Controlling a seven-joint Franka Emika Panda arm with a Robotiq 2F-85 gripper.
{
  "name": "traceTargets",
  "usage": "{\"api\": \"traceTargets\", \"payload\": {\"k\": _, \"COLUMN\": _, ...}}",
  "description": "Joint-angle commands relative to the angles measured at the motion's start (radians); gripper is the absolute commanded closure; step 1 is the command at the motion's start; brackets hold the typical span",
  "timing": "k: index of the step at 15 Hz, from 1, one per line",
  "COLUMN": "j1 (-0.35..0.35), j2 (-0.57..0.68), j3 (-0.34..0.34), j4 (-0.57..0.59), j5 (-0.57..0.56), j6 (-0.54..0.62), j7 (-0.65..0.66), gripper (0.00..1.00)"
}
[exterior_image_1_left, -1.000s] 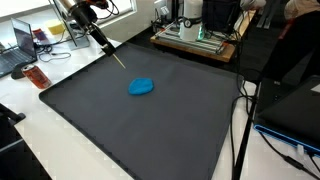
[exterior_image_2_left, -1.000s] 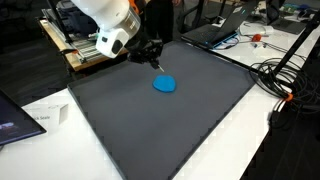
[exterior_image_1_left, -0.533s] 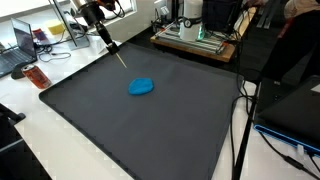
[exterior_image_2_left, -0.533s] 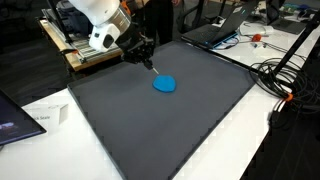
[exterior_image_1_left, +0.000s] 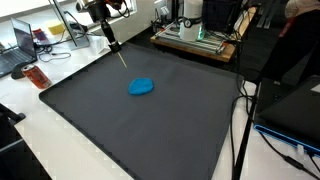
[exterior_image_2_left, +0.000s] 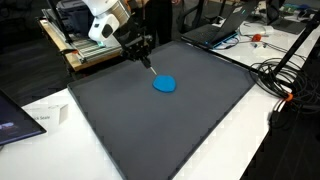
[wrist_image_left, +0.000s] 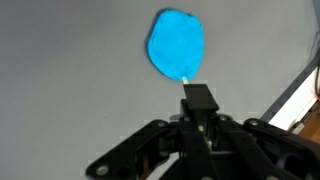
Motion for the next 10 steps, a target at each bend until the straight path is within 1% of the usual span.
{"api": "traceTargets", "payload": {"k": 1, "j1": 0.004, "j2": 0.013, "j3": -0.008, "j4": 0.011, "j5": 0.012, "j6": -0.021, "j7": -0.031, "gripper": 0.97}}
{"api": "traceTargets", "payload": {"k": 5, "j1": -0.036, "j2": 0.078, "j3": -0.006, "j4": 0.041, "j5": 0.098, "j6": -0.138, "j7": -0.134, "gripper": 0.97}}
{"api": "traceTargets", "payload": {"k": 10, "j1": -0.12, "j2": 0.152, "j3": -0.027, "j4": 0.081, "j5": 0.234, "j6": -0.271, "j7": -0.287, "gripper": 0.97}}
